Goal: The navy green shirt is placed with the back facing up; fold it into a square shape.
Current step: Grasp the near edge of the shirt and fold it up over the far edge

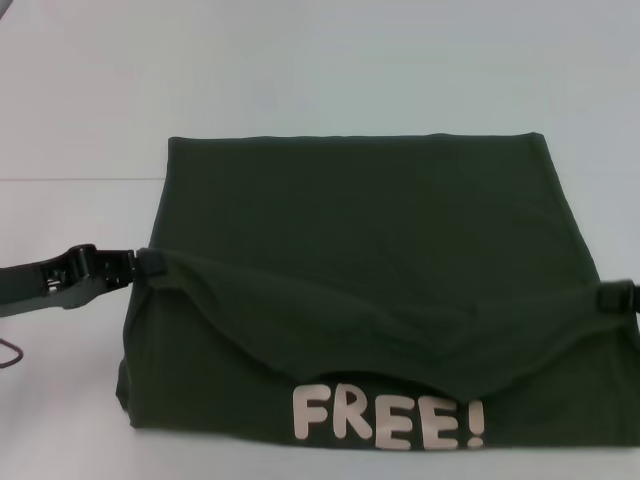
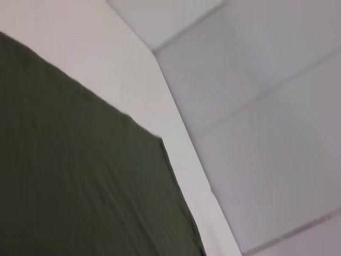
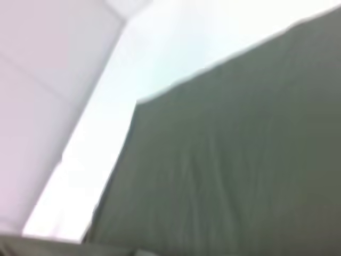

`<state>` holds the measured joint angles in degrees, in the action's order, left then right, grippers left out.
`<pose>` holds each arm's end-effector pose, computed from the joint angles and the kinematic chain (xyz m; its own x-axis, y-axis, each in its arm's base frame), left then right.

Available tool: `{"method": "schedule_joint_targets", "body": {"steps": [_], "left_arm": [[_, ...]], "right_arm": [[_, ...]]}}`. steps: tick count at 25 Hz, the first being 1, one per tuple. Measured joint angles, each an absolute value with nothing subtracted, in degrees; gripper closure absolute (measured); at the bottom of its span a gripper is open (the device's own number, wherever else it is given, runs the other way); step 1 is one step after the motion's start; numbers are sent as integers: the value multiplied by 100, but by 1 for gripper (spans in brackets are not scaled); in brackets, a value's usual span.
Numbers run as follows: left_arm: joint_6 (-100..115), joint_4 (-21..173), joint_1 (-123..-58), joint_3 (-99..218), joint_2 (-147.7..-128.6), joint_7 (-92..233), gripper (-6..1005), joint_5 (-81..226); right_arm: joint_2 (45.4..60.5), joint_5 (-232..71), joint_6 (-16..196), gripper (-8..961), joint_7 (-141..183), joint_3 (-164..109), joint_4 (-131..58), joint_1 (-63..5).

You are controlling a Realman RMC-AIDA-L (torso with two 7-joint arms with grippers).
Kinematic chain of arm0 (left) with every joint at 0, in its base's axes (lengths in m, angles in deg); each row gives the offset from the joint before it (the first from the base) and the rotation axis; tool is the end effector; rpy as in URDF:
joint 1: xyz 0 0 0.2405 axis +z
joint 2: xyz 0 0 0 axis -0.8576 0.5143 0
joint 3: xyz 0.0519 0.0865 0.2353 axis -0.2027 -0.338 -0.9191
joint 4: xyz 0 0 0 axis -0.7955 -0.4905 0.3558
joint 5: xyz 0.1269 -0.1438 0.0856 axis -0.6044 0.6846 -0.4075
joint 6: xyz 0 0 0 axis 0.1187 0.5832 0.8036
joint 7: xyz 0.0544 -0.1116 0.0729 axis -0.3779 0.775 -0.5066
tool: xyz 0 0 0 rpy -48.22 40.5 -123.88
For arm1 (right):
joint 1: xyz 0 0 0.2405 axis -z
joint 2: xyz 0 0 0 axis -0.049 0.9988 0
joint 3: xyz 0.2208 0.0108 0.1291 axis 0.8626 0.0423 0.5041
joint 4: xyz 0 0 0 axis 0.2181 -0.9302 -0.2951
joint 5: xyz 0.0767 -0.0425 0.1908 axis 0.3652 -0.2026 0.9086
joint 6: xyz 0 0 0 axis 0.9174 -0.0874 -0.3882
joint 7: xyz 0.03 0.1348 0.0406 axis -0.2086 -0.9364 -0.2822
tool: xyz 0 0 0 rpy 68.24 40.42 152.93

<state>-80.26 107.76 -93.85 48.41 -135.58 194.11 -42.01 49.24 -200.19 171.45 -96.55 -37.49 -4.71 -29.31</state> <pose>-0.2868 0.3462 0.0650 0.1320 0.8184 0.5593 0.9076 -0.3266 0.2637 0.3314 0.3403 0.0905 0.2316 -0.8081 -0.5416 -0.9593 -0.2821 0.0107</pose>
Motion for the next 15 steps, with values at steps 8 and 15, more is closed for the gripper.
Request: {"method": "schedule_joint_targets", "body": {"steps": [8, 15], "left_arm": [[-7232, 10731, -9295, 4846, -13851, 19241, 940, -3921], [-6858, 10683, -9266, 4851, -14000, 19077, 940, -3558]], "right_arm": [[5253, -19334, 16015, 826, -9583, -3720, -668, -2853], [5469, -19039, 15327, 820, -9483, -3752, -692, -2835]]}}
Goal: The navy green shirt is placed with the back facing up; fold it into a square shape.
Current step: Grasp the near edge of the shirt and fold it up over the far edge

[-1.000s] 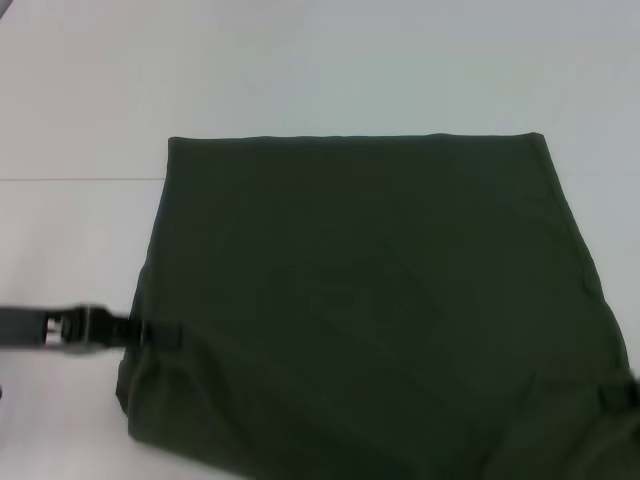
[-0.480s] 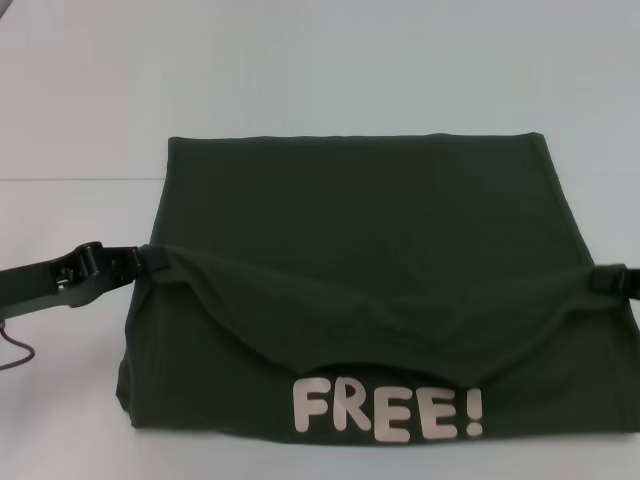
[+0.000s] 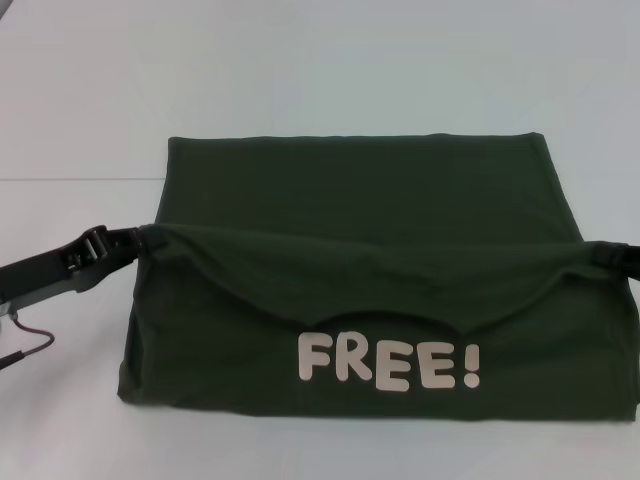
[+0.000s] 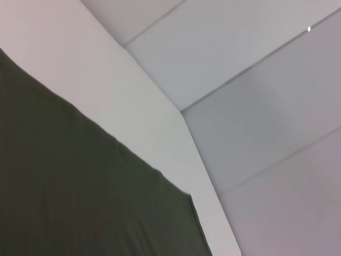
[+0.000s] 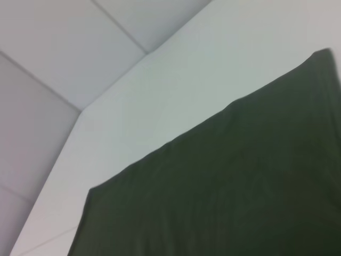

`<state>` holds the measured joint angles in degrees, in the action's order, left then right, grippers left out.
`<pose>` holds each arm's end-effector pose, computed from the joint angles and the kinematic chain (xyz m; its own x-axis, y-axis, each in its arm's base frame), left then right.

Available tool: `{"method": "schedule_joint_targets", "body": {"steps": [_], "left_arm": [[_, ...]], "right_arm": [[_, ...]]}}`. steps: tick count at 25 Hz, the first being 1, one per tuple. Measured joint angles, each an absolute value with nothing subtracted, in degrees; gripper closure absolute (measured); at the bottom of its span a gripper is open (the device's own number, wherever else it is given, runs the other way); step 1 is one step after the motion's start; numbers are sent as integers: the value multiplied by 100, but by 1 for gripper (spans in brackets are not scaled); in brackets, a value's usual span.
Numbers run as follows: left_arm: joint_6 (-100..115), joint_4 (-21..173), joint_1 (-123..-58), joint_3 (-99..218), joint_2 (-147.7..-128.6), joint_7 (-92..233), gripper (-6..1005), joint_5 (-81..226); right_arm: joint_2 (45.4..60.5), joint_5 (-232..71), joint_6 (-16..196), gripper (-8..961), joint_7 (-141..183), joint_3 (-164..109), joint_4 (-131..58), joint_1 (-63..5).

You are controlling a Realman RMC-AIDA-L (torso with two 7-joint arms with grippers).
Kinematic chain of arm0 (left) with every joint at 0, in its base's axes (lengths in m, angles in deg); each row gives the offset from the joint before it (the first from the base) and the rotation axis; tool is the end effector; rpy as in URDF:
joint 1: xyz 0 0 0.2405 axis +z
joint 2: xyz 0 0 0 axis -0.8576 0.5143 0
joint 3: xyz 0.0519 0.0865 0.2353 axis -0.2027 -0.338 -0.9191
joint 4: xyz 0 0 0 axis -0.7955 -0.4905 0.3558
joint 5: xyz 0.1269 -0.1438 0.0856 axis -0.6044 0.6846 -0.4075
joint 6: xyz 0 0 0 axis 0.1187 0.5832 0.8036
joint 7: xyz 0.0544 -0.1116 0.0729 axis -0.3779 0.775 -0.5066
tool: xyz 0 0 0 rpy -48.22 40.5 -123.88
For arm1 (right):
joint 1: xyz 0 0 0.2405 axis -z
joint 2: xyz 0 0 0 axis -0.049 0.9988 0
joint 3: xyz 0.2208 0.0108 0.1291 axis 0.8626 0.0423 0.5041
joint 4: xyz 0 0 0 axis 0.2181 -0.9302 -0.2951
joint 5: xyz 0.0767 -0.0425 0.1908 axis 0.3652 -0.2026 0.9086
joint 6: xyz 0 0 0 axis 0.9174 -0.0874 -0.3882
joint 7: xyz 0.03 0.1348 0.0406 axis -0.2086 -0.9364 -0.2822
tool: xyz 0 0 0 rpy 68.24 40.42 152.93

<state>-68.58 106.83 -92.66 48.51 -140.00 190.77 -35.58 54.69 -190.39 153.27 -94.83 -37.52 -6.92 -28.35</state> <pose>-0.2946 0.3584 0.0424 0.0395 0.7228 0.6899 0.9340 -0.2720 0.2316 0.3443 0.3617 0.0645 0.1024 -0.6691 -0.7361 -0.9907 -0.1355 -0.0147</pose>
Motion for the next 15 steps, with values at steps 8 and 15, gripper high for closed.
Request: {"method": "schedule_joint_targets", "body": {"steps": [8, 15], "left_arm": [[-6372, 10683, -9256, 4803, -14155, 19037, 939, -3416], [-6049, 10647, -9272, 4816, -14298, 18847, 939, -3290]], "right_arm": [[5538, -18974, 14841, 813, -9453, -3775, -840, -2910], [5658, -18967, 14553, 807, -9433, -3784, -842, -2955]]}}
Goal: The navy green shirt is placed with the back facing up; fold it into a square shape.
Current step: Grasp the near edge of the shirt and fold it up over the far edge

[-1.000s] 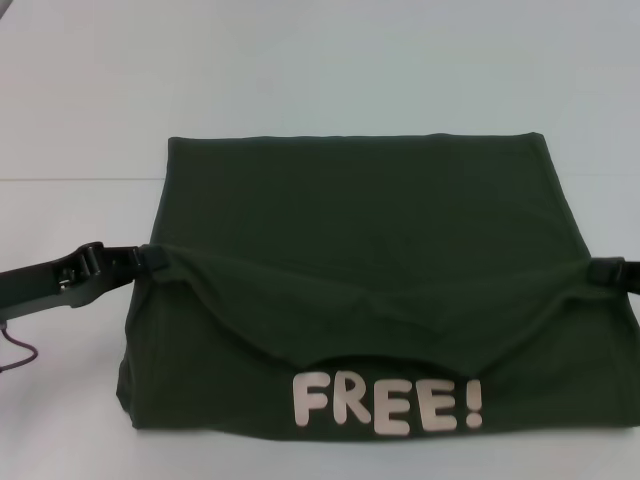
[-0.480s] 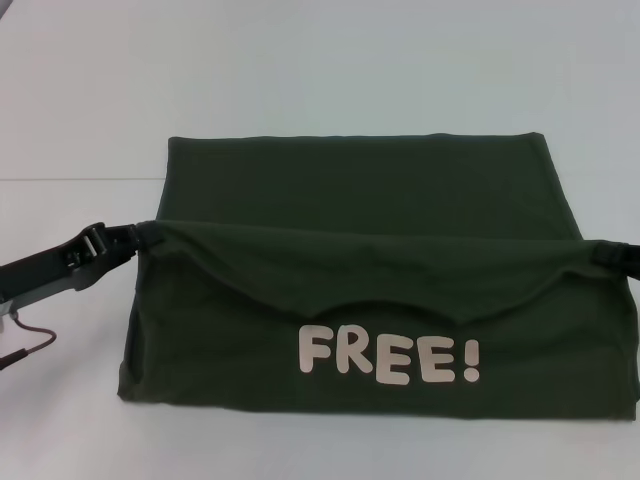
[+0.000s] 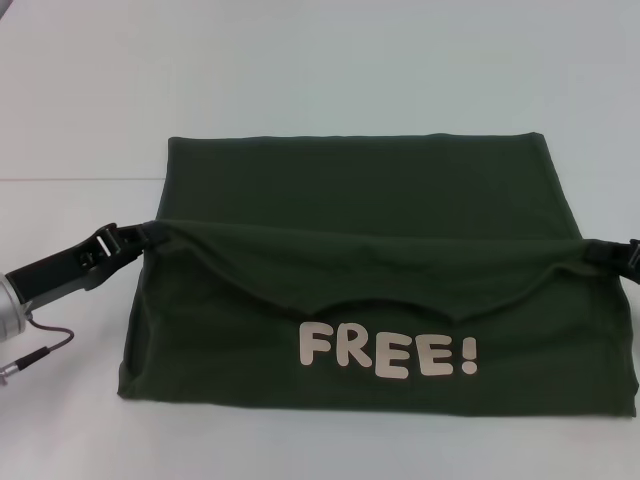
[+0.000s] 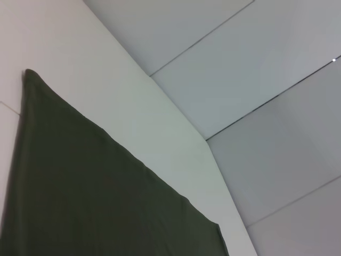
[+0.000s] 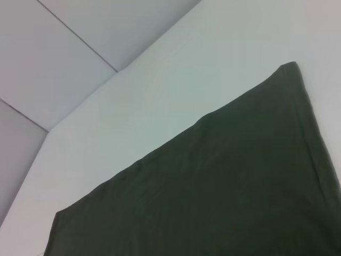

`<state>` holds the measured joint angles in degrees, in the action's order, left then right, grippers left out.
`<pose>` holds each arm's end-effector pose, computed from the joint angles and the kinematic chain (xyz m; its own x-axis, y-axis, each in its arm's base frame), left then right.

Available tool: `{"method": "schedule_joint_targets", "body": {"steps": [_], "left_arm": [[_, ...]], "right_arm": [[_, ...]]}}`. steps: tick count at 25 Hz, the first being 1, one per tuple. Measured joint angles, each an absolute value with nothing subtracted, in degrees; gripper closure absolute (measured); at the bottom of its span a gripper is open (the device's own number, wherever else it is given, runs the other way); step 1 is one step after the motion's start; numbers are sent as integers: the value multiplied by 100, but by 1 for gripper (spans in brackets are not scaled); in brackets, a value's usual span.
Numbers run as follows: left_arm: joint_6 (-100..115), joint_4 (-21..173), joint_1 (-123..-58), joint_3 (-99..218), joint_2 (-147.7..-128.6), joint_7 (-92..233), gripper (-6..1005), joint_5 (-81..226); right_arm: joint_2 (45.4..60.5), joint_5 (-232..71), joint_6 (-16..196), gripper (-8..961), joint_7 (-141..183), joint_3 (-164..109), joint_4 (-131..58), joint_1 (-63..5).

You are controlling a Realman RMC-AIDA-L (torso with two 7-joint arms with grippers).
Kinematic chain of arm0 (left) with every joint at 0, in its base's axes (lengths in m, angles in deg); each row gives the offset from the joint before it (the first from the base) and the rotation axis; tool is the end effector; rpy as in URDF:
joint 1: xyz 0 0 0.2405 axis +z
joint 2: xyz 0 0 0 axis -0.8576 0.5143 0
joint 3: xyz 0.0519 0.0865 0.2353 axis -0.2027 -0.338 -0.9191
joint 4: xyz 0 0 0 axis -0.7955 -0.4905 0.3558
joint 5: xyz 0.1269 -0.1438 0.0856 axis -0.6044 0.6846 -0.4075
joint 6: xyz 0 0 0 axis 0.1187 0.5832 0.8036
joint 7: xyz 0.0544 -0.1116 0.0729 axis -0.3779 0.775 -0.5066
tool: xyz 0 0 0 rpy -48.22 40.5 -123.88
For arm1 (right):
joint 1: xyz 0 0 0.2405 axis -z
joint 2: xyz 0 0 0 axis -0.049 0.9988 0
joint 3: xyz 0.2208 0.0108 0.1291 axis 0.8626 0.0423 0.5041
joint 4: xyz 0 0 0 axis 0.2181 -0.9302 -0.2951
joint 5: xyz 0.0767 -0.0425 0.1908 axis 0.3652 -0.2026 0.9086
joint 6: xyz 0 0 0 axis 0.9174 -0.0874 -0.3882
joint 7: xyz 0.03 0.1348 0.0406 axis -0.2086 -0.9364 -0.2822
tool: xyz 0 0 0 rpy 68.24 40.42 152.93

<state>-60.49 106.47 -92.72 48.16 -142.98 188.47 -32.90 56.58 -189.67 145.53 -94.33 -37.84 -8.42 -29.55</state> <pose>-0.2981 0.3667 0.0251 0.0032 0.6679 0.7443 0.9558 -0.2208 0.1941 0.3467 0.3722 0.0495 0.0790 -0.6401 -0.7643 -0.9966 -0.0702 -0.0442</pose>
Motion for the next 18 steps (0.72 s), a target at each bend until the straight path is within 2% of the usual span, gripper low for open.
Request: {"method": "schedule_joint_targets", "body": {"steps": [9, 18], "left_arm": [[-5797, 10555, -9259, 4807, -14360, 18629, 938, -2902], [-5577, 10542, -9281, 4804, -14421, 18506, 938, -2888]], "right_arm": [[5762, -18938, 14323, 800, -9390, -3735, -848, -2962], [5790, -18811, 14310, 792, -9279, -3758, -993, -2962]]}}
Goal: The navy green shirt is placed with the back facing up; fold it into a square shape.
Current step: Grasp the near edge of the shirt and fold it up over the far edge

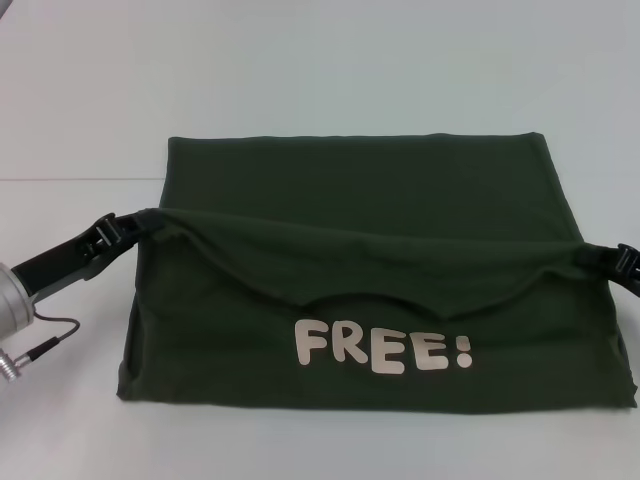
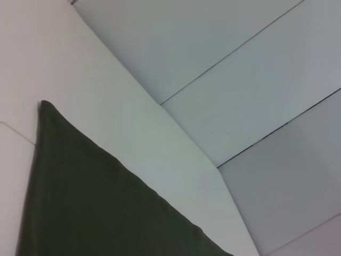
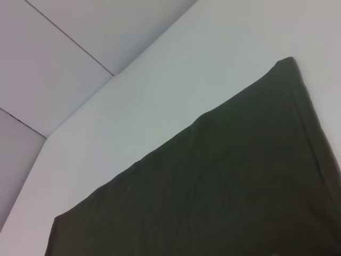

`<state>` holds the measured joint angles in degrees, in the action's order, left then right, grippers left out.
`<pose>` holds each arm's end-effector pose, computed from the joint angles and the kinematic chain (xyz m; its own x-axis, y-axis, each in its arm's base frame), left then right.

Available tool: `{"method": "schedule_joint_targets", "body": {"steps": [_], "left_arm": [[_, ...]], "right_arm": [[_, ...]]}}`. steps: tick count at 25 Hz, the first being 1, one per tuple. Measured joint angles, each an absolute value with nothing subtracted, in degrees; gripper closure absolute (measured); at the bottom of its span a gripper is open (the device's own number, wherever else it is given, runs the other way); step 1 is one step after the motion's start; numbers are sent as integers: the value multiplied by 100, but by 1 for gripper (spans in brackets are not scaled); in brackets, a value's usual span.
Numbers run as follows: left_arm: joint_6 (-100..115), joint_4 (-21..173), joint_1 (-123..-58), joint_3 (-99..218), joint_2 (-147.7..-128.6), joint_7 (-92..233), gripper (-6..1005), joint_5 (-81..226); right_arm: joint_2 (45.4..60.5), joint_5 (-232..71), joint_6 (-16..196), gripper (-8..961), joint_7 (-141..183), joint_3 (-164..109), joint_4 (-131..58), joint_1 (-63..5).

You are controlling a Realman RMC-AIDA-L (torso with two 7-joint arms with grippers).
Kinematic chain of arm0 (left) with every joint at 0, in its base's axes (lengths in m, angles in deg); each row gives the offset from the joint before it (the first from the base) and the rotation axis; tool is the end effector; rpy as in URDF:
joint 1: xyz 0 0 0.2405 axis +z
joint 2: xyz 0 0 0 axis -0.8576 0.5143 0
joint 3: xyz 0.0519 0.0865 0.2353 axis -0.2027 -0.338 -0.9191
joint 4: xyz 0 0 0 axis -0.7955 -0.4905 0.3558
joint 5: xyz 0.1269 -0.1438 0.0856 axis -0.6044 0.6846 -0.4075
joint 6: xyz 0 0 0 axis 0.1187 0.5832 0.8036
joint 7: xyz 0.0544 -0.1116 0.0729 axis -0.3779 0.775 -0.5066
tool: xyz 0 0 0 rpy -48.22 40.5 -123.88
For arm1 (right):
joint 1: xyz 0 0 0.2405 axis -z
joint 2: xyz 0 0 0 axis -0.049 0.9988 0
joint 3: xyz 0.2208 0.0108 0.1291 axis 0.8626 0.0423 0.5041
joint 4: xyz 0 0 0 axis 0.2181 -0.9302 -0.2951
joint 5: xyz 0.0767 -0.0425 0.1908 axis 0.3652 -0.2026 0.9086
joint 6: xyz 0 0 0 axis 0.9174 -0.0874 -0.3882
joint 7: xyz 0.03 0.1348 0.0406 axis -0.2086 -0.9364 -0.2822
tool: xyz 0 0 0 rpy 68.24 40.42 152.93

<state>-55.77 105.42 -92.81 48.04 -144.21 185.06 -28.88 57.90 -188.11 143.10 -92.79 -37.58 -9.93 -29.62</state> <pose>-0.2994 0.3732 0.0203 -0.0108 0.6073 0.7944 0.9631 -0.2073 0.1716 0.3464 0.3717 0.0362 0.0558 -0.6278 -0.7764 -0.9982 -0.0516 -0.0299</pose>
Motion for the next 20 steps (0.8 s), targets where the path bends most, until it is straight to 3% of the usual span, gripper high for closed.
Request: {"method": "schedule_joint_targets", "body": {"steps": [20], "left_arm": [[-5150, 10545, -9569, 4805, -14520, 18188, 936, -2818]], "right_arm": [[5840, -18372, 14051, 776, -9065, -3777, -1069, -3011]]}}
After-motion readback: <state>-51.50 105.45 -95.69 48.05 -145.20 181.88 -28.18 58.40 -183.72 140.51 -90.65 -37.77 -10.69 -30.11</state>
